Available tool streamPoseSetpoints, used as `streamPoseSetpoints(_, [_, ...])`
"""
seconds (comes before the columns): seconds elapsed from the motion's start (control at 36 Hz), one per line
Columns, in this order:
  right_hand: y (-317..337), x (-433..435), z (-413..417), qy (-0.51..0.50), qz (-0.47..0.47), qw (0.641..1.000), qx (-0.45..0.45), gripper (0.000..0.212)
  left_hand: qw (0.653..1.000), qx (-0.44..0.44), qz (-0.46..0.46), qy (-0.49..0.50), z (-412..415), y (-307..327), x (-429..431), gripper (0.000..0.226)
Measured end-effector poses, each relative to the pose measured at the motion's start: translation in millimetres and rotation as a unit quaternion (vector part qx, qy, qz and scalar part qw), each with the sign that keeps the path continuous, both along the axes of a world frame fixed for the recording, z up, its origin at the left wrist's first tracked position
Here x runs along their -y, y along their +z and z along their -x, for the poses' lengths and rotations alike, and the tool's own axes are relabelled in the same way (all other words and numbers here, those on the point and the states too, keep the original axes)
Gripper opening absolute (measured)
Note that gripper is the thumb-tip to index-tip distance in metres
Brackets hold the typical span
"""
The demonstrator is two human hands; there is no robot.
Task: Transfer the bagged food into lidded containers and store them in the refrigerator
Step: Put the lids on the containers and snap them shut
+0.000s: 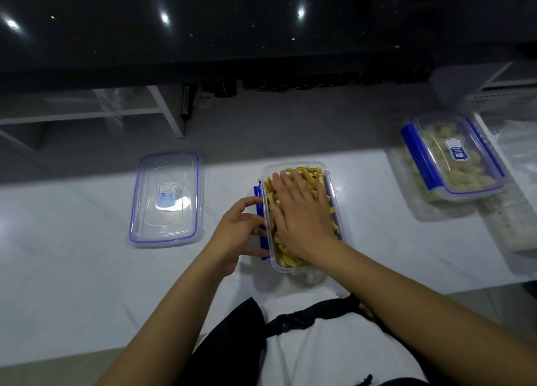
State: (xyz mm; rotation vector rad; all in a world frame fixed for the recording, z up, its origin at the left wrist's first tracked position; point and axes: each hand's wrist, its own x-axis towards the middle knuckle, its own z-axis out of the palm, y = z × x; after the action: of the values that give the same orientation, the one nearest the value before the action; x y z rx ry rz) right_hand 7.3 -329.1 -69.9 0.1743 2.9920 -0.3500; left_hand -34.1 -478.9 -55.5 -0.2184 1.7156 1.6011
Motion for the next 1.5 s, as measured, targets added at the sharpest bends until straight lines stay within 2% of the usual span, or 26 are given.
streamPoseSetpoints(0.19, [0,2,2,-0.031,0.020,0.999,-0.039,0.056,1.000,0.001,0.013,0.009,-2,1,-1,0.032])
streamPoseSetpoints(0.47, [-8,0,19,-0.003,-0.042,0.999,-0.004,0.060,1.000,0.001,0.010,0.007,-2,3,-4,0.033])
streamPoseSetpoints(0.69, [-4,-9,8,0.026,0.004,1.000,-0.018,0.060,1.000,0.003,0.005,0.029,-2,5,-3,0.032])
streamPoseSetpoints(0.86, [-13,-10,-3,0.033,-0.049,0.998,0.006,0.064,0.999,0.006,0.001,0.044,5,6,0,0.032])
streamPoseSetpoints(1.0, [-14,-8,3,0.035,-0.045,0.998,0.005,0.066,0.999,-0.021,0.023,0.015,10,4,3,0.028])
streamPoseSetpoints(1.06, [-15,-9,3,0.034,-0.040,0.999,0.004,0.066,0.996,-0.068,0.051,0.027,12,2,9,0.023])
streamPoseSetpoints(1.11, [-13,-10,3,0.034,-0.025,0.999,0.000,0.066,0.975,-0.175,0.131,0.051,17,-3,21,0.023])
streamPoseSetpoints(1.14, [-10,-11,3,0.033,-0.008,0.999,-0.008,0.066,0.950,-0.240,0.191,0.052,20,-6,30,0.030])
streamPoseSetpoints(1.19, [0,-14,-1,0.024,0.039,0.998,-0.043,0.064,0.876,-0.335,0.345,0.021,28,-13,50,0.055])
streamPoseSetpoints(1.25, [9,-19,-7,0.006,0.069,0.994,-0.087,0.065,0.816,-0.340,0.467,-0.016,36,-22,72,0.085])
streamPoseSetpoints(1.31, [14,-27,-16,-0.025,0.075,0.992,-0.099,0.068,0.803,-0.285,0.522,-0.042,41,-33,92,0.108])
streamPoseSetpoints(1.36, [13,-36,-26,-0.053,0.068,0.993,-0.078,0.070,0.806,-0.247,0.535,-0.050,44,-43,105,0.120])
streamPoseSetpoints(1.5, [-7,-41,-51,-0.053,0.048,0.997,-0.006,0.073,0.807,-0.226,0.542,-0.059,49,-50,109,0.126])
